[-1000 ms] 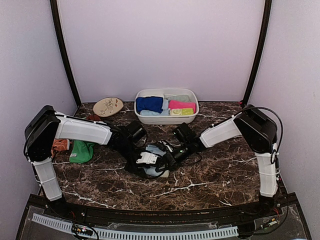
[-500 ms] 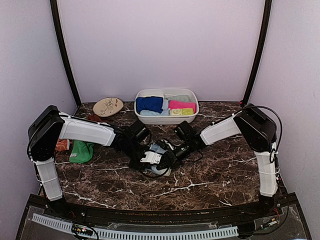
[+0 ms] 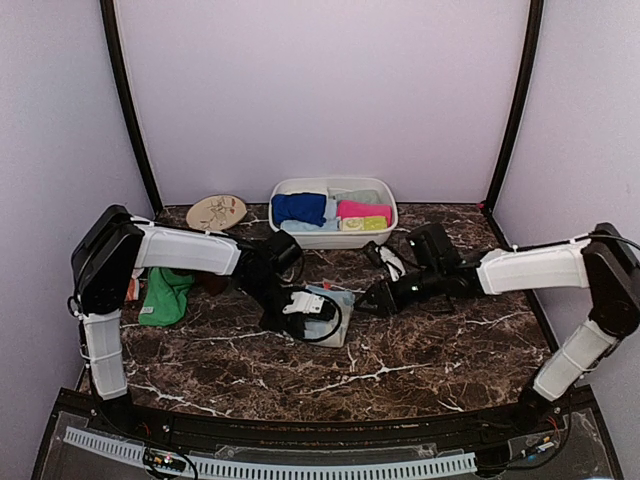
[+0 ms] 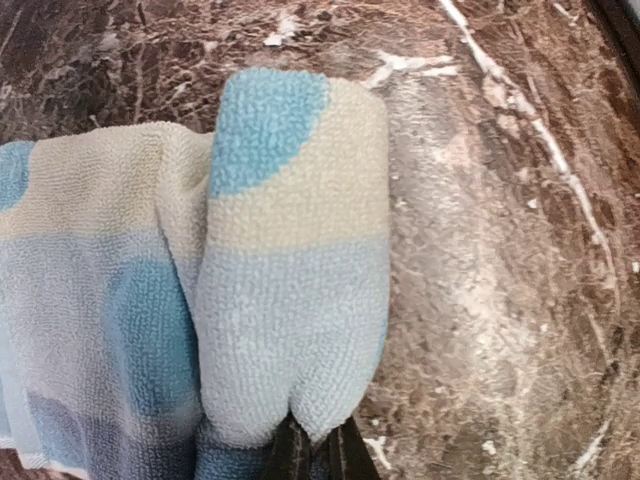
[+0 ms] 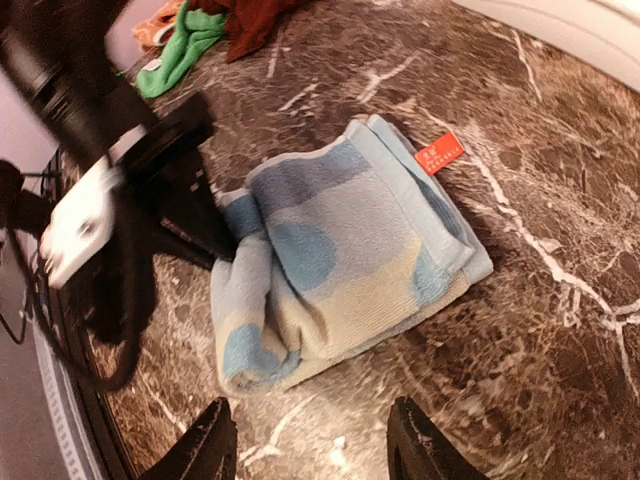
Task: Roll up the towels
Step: Roll the towel at the center of the board.
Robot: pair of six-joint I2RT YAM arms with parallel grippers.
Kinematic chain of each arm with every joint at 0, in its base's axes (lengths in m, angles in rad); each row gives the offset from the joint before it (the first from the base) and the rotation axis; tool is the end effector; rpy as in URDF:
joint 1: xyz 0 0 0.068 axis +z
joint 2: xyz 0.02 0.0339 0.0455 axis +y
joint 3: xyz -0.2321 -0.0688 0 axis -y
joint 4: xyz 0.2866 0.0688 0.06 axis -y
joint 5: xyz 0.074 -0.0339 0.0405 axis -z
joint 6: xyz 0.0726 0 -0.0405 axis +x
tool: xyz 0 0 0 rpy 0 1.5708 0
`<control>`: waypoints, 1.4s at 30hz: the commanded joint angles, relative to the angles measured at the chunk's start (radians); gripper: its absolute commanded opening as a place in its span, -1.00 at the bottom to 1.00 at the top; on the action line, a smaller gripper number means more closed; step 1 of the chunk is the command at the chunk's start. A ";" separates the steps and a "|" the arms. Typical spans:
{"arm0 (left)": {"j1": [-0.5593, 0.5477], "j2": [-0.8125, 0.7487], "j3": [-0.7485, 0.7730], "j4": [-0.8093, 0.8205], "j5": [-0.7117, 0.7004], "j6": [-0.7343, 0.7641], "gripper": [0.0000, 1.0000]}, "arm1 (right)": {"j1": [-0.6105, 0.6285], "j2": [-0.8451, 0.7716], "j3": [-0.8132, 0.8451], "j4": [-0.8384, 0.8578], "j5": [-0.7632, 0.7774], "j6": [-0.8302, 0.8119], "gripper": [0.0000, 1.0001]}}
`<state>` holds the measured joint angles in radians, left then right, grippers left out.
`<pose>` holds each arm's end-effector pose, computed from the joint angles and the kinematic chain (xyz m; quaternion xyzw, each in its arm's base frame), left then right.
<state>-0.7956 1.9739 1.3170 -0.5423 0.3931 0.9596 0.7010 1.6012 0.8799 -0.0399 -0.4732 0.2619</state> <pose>0.2782 -0.3236 0.0681 0.7645 0.5882 -0.1764 0.1963 0.2708 0.2718 0.1057 -0.2847 0.8520 0.3683 0.2396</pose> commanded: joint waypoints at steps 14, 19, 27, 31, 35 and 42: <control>0.076 0.198 0.179 -0.573 0.318 0.009 -1.00 | 0.641 -0.095 -0.123 0.201 0.771 -0.733 0.09; 0.086 0.220 0.209 -0.599 0.322 0.010 -1.00 | 0.668 0.073 -0.028 0.240 0.748 -0.847 0.09; 0.089 0.236 0.225 -0.612 0.315 0.007 -1.00 | 0.638 0.241 0.065 0.317 0.748 -0.924 0.09; 0.093 0.234 0.225 -0.617 0.317 0.007 -1.00 | 0.607 0.276 0.080 0.316 0.721 -0.895 -0.02; 0.100 0.235 0.227 -0.615 0.316 0.007 -1.00 | 0.591 0.285 0.064 0.306 0.715 -0.830 -0.55; 0.115 0.178 0.221 -0.580 0.321 -0.023 -0.41 | 0.554 0.303 0.041 0.273 0.665 -0.679 -0.75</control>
<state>-0.6968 2.1853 1.5425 -1.1248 0.7521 0.9554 1.2797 1.8725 0.9367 0.2413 0.2138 -0.5236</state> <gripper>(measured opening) 0.228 0.127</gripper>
